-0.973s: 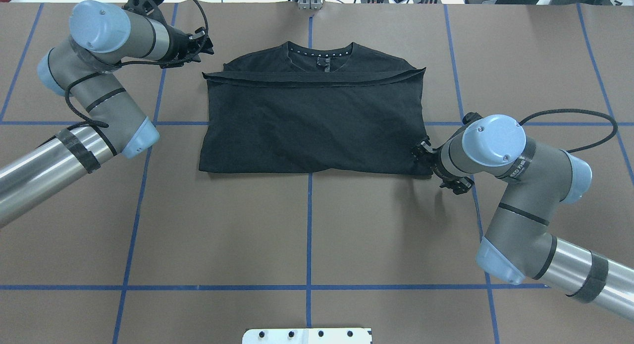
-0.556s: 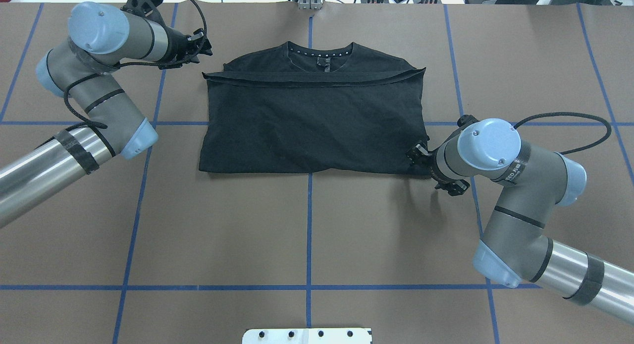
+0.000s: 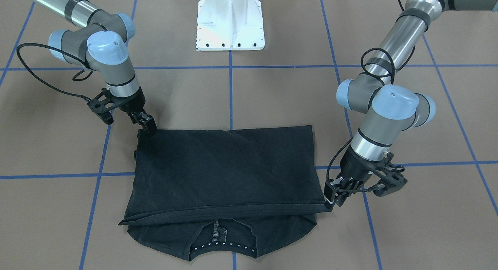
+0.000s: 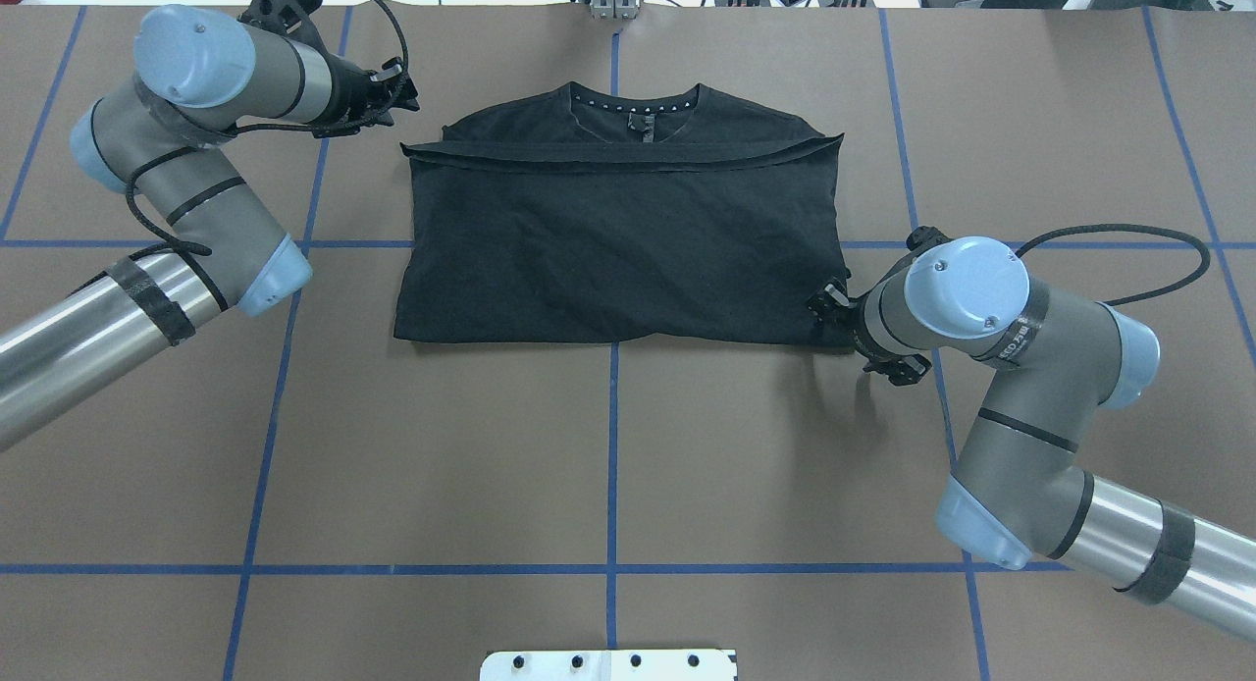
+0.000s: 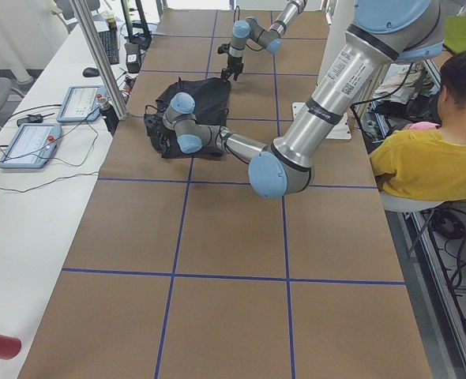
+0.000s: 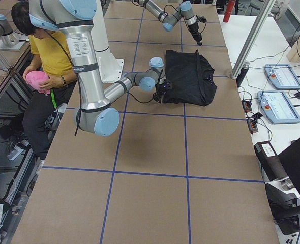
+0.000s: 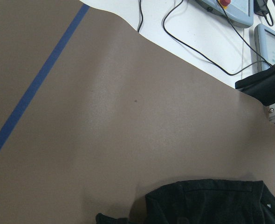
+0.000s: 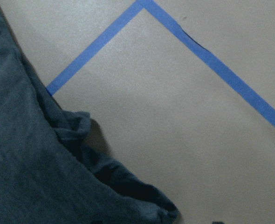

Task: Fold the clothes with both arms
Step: 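Move the right gripper to the folded shirt's side edge nearest it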

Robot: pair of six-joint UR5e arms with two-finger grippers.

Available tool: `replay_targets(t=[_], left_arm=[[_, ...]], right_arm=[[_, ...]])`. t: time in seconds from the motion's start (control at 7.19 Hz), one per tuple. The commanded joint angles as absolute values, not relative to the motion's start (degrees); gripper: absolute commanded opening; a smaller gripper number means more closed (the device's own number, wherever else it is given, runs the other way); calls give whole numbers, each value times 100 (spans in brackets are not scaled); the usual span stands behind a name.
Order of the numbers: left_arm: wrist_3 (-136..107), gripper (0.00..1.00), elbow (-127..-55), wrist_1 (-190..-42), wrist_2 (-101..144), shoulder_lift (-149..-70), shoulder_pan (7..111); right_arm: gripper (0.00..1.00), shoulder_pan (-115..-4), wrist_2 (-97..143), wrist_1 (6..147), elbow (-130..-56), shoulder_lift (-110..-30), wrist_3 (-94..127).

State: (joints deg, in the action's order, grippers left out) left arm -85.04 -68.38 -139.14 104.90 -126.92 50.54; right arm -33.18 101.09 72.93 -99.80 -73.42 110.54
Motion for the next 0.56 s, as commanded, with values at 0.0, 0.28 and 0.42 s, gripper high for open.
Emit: replay_targets(t=[0.0, 0.28, 0.42], left_arm=[[-8499, 46, -6838, -13913, 10494, -12691, 5054], [-8499, 46, -6838, -13913, 10494, -12639, 5054], [-8508, 46, -6838, -13913, 10494, -12639, 5054]], right_arm=[[82, -3313, 10072, 7295, -9940, -7330, 11048], [8, -3313, 10046, 7286, -9940, -7295, 11057], [0, -3322, 10046, 7286, -9932, -7304, 11013]])
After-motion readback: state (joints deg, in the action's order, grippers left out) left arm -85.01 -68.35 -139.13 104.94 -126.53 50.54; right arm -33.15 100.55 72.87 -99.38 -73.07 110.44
